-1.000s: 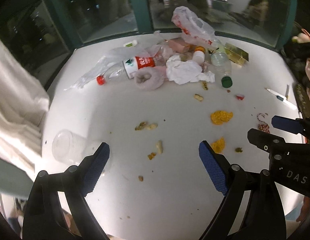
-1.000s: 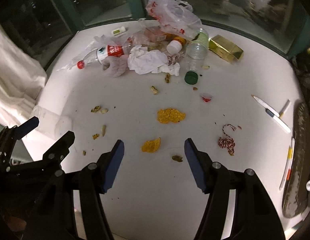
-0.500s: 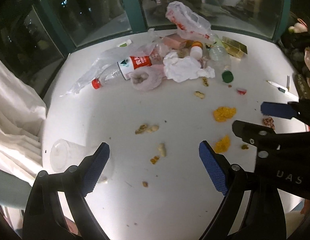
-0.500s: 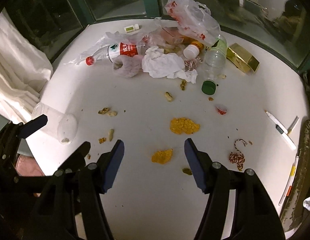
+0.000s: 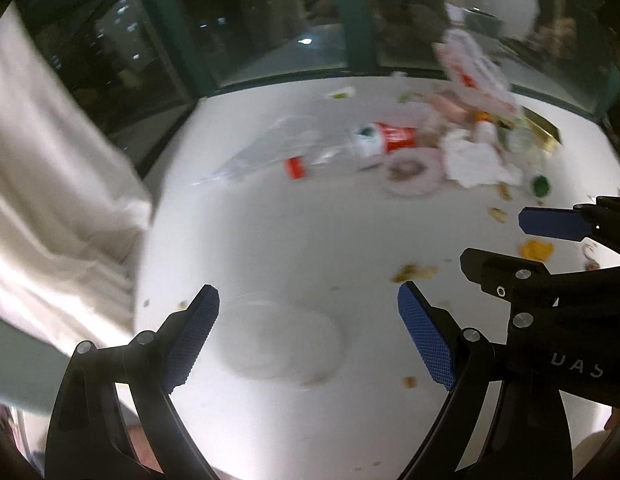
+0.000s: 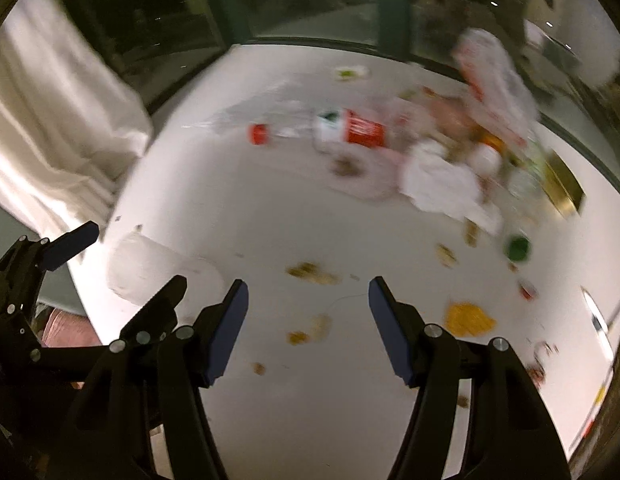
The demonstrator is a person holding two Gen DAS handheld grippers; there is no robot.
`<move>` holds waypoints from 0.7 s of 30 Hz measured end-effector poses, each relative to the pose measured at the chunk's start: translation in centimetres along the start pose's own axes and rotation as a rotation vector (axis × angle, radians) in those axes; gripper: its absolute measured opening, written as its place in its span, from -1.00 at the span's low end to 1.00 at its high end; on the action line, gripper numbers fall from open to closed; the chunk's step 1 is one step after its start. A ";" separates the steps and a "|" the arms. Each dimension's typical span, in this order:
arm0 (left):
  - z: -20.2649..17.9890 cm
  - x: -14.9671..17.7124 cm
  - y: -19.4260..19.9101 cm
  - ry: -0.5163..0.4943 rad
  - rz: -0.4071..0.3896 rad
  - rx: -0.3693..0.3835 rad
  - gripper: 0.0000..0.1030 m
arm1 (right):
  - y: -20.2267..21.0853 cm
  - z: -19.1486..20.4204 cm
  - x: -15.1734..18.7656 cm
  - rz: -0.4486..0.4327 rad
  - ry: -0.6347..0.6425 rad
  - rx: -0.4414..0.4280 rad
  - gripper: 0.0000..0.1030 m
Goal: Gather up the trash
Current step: 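Lower the left gripper to the clear cup while the right gripper approaches its other side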
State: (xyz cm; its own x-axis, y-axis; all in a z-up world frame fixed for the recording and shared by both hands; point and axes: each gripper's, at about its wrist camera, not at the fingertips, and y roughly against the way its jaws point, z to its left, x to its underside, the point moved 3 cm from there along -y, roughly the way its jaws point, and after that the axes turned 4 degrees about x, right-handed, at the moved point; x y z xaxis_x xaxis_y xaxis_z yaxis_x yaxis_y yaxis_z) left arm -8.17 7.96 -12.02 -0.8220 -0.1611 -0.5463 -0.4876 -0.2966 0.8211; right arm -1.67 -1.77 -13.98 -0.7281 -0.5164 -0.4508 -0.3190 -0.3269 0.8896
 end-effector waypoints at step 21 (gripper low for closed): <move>7.9 6.2 -1.2 0.142 -0.016 0.146 0.71 | -3.5 10.3 0.7 0.070 0.199 -0.210 0.18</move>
State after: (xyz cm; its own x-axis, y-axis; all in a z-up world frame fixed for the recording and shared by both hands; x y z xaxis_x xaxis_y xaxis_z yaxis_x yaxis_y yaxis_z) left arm -14.99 14.76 -15.10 -0.7693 -0.2915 -0.5686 -0.5461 -0.1620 0.8219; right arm -7.32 7.19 -16.67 -0.6036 -0.6819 -0.4130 -0.1247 -0.4309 0.8937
